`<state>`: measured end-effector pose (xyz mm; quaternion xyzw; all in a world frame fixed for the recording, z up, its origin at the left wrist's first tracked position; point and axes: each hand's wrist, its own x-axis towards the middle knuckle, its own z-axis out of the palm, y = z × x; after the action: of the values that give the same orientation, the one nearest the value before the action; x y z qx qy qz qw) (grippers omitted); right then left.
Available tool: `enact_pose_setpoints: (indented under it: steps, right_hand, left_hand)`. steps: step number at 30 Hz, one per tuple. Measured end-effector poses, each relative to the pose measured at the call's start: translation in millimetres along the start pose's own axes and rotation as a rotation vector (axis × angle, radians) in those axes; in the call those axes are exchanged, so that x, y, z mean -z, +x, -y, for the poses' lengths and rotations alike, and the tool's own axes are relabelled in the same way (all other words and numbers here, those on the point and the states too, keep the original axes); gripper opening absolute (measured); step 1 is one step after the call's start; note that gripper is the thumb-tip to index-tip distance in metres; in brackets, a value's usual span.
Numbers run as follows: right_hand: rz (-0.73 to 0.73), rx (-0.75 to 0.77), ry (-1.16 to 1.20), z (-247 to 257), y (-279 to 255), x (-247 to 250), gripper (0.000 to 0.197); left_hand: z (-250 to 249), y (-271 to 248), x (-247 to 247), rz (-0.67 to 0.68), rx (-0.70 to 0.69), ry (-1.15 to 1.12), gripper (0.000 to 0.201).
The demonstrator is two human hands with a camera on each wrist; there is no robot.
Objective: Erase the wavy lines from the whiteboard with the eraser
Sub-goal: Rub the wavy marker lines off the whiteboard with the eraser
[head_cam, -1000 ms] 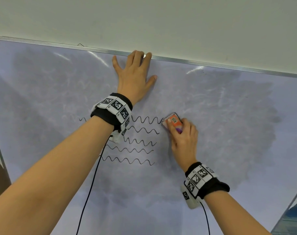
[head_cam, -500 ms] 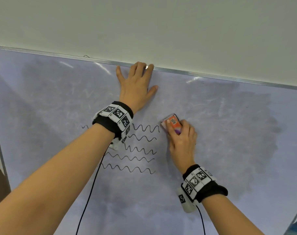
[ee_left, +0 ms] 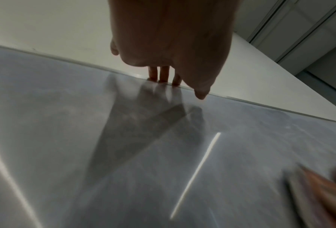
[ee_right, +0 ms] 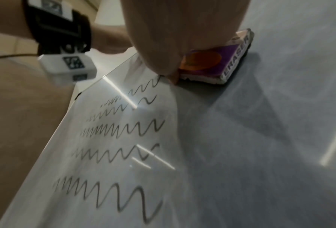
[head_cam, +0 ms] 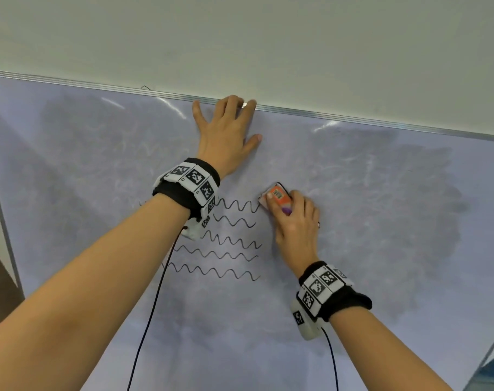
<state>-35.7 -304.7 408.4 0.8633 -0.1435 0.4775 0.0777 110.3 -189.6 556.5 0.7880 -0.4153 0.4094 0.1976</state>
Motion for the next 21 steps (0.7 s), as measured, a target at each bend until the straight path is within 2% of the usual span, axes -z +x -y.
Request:
enact_pose_setpoints:
  steps: [3, 5, 7, 10, 12, 15, 17, 21]
  right_hand:
    - [0.055, 0.063, -0.012, 5, -25, -9, 0.073]
    - [0.135, 0.157, -0.021, 8, -50, -16, 0.078]
    - [0.156, 0.202, -0.013, 7, -59, -18, 0.079]
    - [0.071, 0.118, 0.032, 6, -32, -13, 0.078]
    - [-0.018, 0.023, 0.068, 10, -4, -8, 0.069]
    - [-0.067, 0.014, 0.064, 14, 14, -7, 0.061]
    - [-0.065, 0.045, 0.046, 17, 3, -13, 0.067]
    - [0.033, 0.144, -0.019, 22, -39, -27, 0.089]
  left_hand:
    - [10, 1, 6, 0.012, -0.036, 0.025, 0.057]
    - [22, -2, 11, -0.008, 0.013, 0.020, 0.056]
    - [40, -7, 15, -0.035, 0.093, 0.017, 0.055]
    - [74, -16, 22, -0.068, 0.169, 0.033, 0.055]
    - [95, -21, 26, -0.083, 0.204, 0.040, 0.052]
    - [120, -25, 31, -0.104, 0.240, 0.052, 0.043]
    - [134, -27, 33, -0.115, 0.245, 0.059, 0.039]
    - [157, -30, 34, -0.135, 0.246, 0.068, 0.036]
